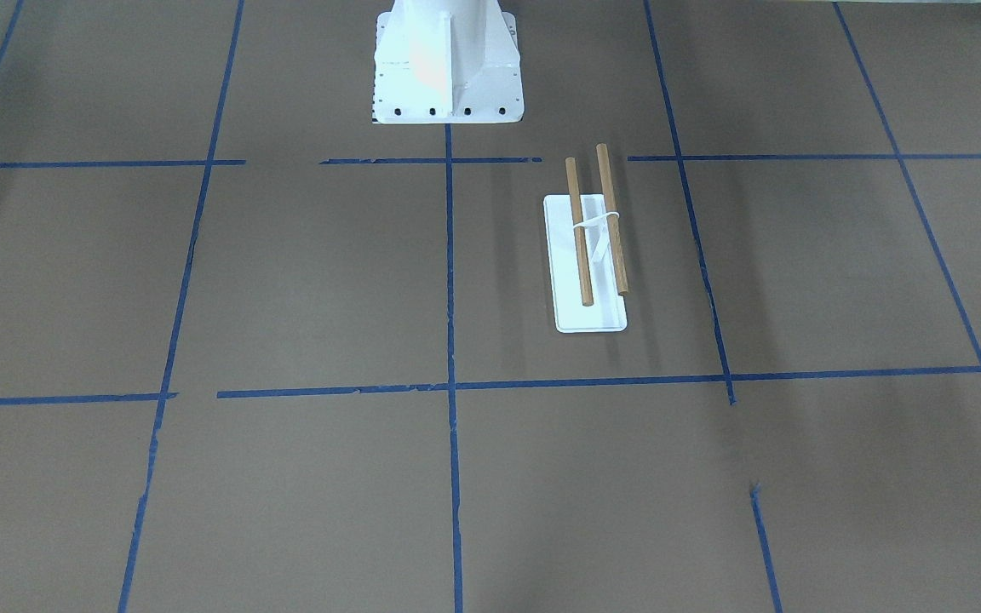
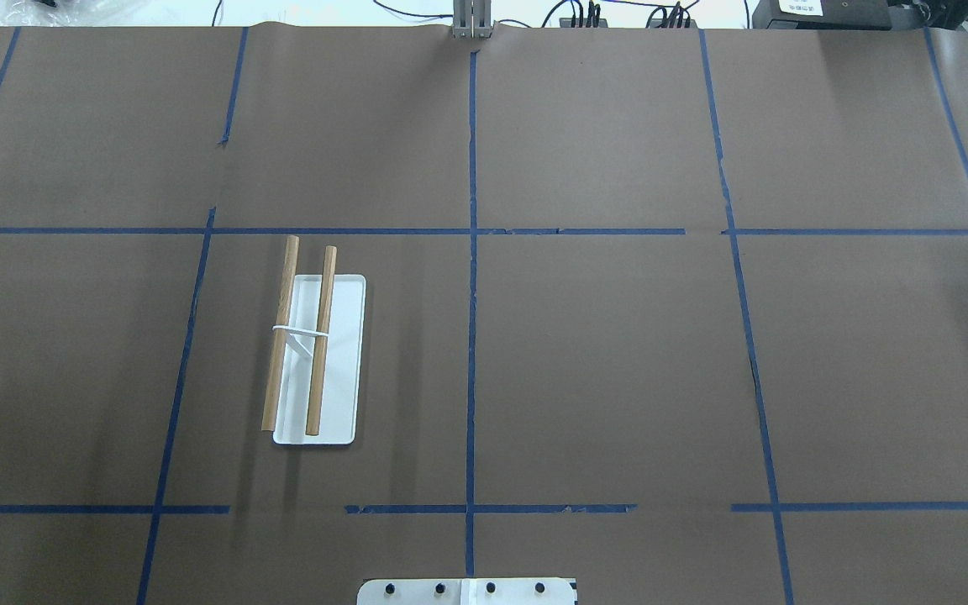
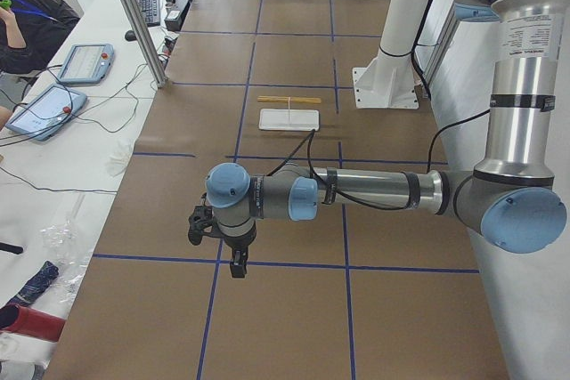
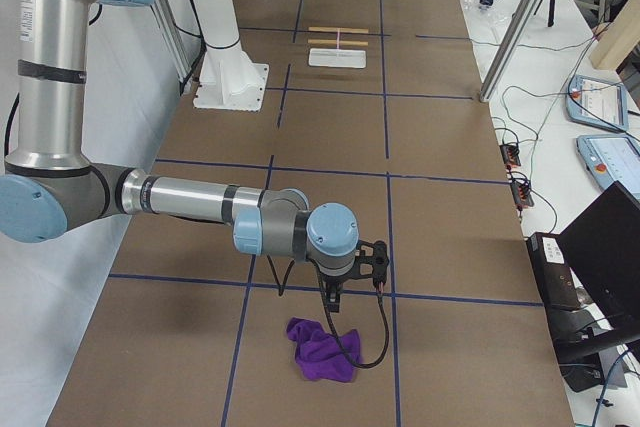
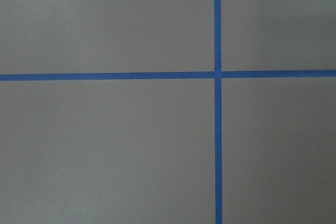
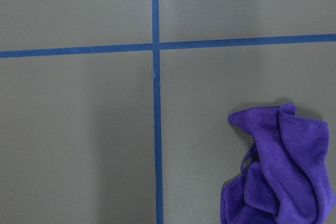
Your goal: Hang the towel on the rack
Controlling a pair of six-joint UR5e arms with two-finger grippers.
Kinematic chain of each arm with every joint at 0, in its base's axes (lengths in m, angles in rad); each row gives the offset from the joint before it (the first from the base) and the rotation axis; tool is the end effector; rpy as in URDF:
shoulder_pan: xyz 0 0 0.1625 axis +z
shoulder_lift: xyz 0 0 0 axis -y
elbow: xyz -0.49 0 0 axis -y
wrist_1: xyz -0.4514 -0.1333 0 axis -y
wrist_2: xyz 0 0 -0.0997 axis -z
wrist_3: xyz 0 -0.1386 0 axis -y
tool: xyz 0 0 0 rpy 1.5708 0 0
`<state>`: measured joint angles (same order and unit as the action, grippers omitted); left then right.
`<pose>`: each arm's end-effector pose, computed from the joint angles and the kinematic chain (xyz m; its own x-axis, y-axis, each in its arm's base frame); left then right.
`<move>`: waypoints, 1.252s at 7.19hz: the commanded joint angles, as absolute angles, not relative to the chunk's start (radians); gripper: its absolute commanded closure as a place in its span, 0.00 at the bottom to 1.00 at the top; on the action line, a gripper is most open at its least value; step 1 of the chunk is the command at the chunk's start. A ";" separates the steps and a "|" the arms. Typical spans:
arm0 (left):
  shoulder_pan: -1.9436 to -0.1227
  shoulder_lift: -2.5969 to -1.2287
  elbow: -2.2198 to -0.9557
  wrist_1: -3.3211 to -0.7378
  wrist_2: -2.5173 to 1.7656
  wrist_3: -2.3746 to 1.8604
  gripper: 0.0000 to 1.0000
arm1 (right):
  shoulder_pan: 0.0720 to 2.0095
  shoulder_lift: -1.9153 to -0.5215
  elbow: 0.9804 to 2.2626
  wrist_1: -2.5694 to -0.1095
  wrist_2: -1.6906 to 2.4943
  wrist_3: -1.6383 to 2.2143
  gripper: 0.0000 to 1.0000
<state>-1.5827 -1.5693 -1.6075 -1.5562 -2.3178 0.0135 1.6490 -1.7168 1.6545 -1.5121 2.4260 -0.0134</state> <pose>-0.0457 -0.5517 0.7362 0.7339 0.0188 -0.6790 0.0020 0.9996 0.0298 0.0660 -0.4749 0.7667 0.6548 0.0406 0.7547 -0.0694 0.9976 0.0065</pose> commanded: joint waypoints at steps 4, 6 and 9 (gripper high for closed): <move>-1.582 -1.572 -1.629 -1.563 -2.318 0.008 0.00 | 1.646 -1.707 1.573 -1.474 2.504 -0.006 0.00; -1.582 -1.572 -1.643 -1.563 -2.318 0.006 0.00 | 1.643 -1.688 1.435 -1.451 2.519 -0.015 0.00; -1.583 -1.571 -1.667 -1.563 -2.345 0.006 0.00 | 1.596 -1.686 1.159 -0.978 2.306 -0.015 0.00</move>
